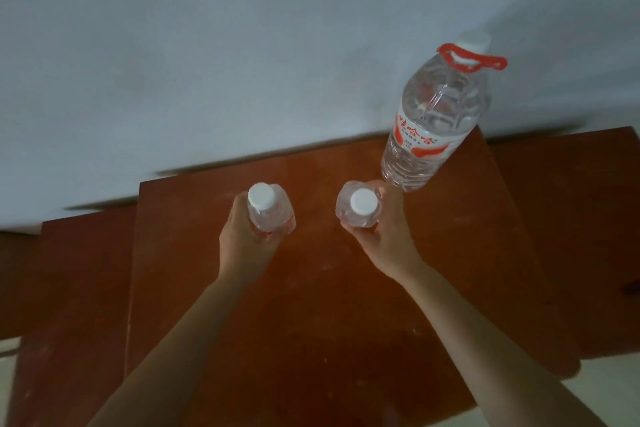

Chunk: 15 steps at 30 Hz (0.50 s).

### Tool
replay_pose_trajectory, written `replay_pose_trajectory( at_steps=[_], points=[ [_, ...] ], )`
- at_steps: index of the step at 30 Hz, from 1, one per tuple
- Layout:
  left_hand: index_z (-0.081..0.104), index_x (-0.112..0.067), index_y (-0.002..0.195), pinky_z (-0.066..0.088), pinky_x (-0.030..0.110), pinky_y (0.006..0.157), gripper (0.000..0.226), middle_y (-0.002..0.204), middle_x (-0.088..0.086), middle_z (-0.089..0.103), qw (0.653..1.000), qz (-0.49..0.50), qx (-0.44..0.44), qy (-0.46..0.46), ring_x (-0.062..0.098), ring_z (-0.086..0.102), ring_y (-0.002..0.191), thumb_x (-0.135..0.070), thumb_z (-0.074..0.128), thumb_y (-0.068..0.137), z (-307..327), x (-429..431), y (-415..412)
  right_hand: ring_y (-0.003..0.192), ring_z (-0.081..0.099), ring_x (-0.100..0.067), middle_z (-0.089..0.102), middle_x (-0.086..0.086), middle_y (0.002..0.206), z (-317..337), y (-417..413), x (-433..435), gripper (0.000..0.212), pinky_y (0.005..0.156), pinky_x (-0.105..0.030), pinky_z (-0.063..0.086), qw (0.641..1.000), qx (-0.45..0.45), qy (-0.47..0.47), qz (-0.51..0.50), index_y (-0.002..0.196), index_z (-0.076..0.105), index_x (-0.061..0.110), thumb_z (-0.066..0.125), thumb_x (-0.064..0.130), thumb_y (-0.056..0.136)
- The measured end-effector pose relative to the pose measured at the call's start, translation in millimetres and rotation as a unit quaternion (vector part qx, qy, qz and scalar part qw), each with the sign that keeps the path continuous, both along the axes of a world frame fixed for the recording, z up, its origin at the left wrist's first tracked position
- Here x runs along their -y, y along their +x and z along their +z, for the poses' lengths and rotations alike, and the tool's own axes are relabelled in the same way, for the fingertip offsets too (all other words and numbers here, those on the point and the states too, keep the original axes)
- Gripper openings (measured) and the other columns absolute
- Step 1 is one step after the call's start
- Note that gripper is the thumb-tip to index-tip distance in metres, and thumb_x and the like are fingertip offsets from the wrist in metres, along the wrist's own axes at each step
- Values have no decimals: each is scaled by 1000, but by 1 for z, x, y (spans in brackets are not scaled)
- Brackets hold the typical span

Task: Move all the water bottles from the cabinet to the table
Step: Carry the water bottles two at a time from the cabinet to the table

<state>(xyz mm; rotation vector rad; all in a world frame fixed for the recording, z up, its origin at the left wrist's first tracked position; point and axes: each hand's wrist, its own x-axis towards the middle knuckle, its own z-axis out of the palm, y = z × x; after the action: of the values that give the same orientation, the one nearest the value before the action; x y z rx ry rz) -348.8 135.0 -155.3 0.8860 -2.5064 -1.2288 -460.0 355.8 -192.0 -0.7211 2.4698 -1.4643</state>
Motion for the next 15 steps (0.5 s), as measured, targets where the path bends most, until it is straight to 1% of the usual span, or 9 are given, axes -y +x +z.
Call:
replay_pose_trajectory(
  at_steps=[2, 4, 5, 7, 9, 11, 13, 14, 15],
  points=[
    [48, -25, 125, 53, 33, 75, 69, 116, -4, 64, 997, -16, 4, -73, 15, 62, 98, -30, 89, 69, 3, -6, 20, 122, 43, -14, 43, -11, 129, 7, 18, -10, 66, 103, -11, 35, 999, -21, 22, 15, 134, 46, 5, 82, 23, 81],
    [52, -14, 123, 55, 38, 74, 69, 116, 5, 65, 988, -52, 4, -144, 25, 65, 98, -17, 91, 66, 10, -12, 38, 122, 42, -11, 41, -7, 131, 20, 32, -21, 68, 103, -19, 41, 998, -35, 32, 35, 134, 44, 12, 84, 20, 79],
    [53, -12, 121, 56, 39, 73, 70, 115, 8, 65, 983, -64, 2, -170, 29, 66, 98, -12, 91, 63, 21, -15, 47, 122, 42, -9, 39, -4, 131, 31, 38, -27, 72, 101, -21, 44, 997, -50, 34, 48, 134, 40, 17, 85, 17, 77],
    [54, -12, 121, 58, 39, 73, 72, 117, 10, 66, 975, -83, -1, -204, 31, 66, 103, -9, 92, 60, 37, -23, 62, 122, 40, -4, 39, -5, 131, 46, 49, -39, 78, 98, -15, 43, 994, -73, 43, 68, 134, 36, 23, 86, 15, 75],
    [56, -10, 121, 59, 40, 72, 74, 121, 10, 65, 969, -89, -4, -231, 31, 65, 107, -12, 93, 58, 63, -32, 82, 122, 39, 1, 42, -7, 133, 71, 62, -46, 73, 96, -10, 41, 991, -85, 36, 93, 135, 37, 22, 83, 23, 78],
    [54, -12, 121, 59, 36, 68, 74, 121, 9, 64, 967, -77, 0, -244, 29, 65, 107, -18, 93, 58, 91, -42, 104, 123, 39, 2, 44, -6, 133, 94, 75, -51, 67, 96, -15, 45, 989, -88, 31, 116, 135, 40, 20, 79, 29, 81],
    [55, -15, 120, 59, 33, 65, 72, 120, 6, 64, 961, -51, 10, -271, 26, 65, 105, -23, 92, 59, 125, -49, 132, 123, 42, -1, 48, -11, 130, 118, 87, -48, 66, 97, -24, 50, 984, -96, 16, 149, 134, 44, 15, 82, 24, 81],
    [56, -15, 120, 59, 31, 64, 71, 118, 5, 65, 960, -44, 18, -276, 26, 65, 104, -23, 92, 59, 132, -51, 138, 122, 43, -4, 49, -12, 129, 121, 88, -45, 66, 96, -27, 51, 984, -94, 11, 151, 134, 47, 11, 84, 23, 80],
    [57, -15, 120, 59, 31, 63, 70, 117, 5, 65, 958, -15, 32, -283, 26, 65, 104, -22, 92, 60, 152, -58, 162, 120, 45, -7, 49, -12, 129, 137, 99, -39, 67, 96, -27, 52, 979, -100, -2, 180, 133, 48, 10, 85, 22, 79]
  ],
)
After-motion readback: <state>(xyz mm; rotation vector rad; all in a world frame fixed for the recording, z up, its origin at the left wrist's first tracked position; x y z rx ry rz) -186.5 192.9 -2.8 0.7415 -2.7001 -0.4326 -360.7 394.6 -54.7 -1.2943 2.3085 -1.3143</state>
